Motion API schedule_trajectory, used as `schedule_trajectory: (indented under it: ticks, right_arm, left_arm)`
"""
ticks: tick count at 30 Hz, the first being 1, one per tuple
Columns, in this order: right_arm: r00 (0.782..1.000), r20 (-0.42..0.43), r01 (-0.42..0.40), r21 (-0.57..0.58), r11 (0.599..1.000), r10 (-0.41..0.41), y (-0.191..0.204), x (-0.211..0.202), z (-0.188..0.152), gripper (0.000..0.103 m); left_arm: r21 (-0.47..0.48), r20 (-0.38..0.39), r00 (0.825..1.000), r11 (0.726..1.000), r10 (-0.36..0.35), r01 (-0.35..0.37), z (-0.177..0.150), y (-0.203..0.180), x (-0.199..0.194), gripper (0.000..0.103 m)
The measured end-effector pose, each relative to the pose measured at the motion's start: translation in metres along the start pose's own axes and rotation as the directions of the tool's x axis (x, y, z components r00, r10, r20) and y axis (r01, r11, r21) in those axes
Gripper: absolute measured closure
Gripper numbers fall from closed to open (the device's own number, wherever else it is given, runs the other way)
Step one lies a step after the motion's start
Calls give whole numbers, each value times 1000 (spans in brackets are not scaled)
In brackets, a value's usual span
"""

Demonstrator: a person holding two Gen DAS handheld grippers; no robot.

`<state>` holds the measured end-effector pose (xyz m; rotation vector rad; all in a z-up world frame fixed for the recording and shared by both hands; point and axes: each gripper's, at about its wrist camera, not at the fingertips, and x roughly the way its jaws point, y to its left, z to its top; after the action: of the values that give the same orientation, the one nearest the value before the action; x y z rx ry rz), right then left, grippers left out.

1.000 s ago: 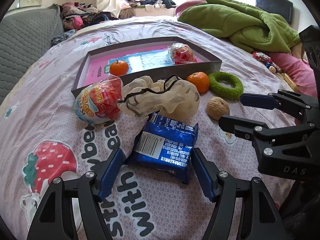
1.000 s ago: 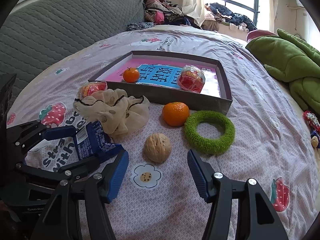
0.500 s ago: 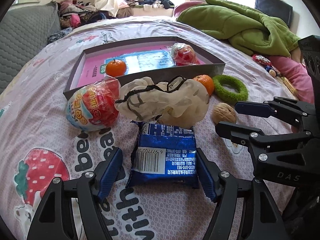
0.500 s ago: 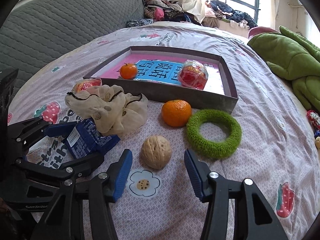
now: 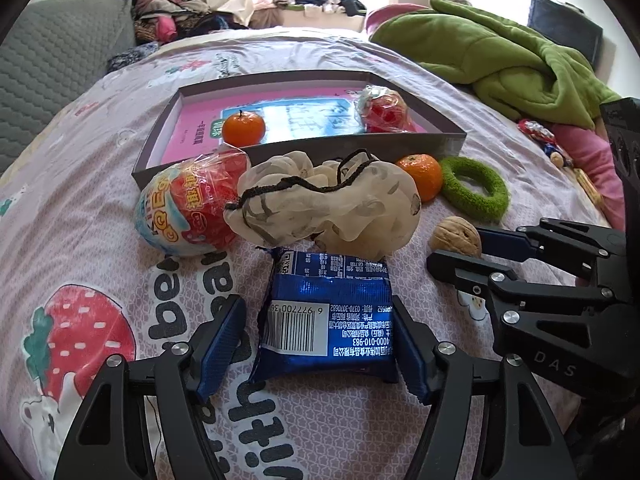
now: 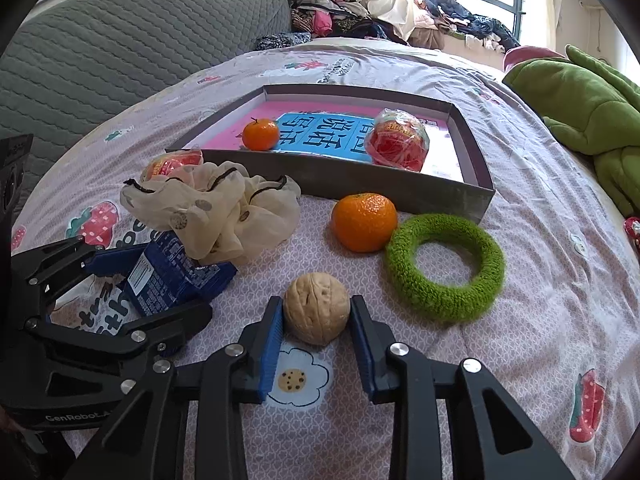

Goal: Organize objects

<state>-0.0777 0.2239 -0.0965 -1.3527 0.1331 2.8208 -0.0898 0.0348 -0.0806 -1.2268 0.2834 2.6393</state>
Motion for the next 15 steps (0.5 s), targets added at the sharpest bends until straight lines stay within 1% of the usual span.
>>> schedule_trajectory:
  ticks: [1,3,6,15]
  right_arm:
    - [1000,2,-1,0,1000,1,0,0,0,70]
    - [1000,4,-4,-2,1000,4,0,-1,-1,70]
    - [1000,6,-11,-2,1000,11,-1,-3,-2,70]
    - [999,8,-32,-3,999,32,0,-8,-5,70]
  left_arm:
    - [-2,2,1000,1000,4,-4,0,0,0,35]
    - [-8,7,1000,1000,8,-8,-1,0,-1,44]
    - [-20,9,1000,1000,6,-6,-2,2,-2,46]
    - [-27,0,1000,1000,-4,4,-10,5,-10,46]
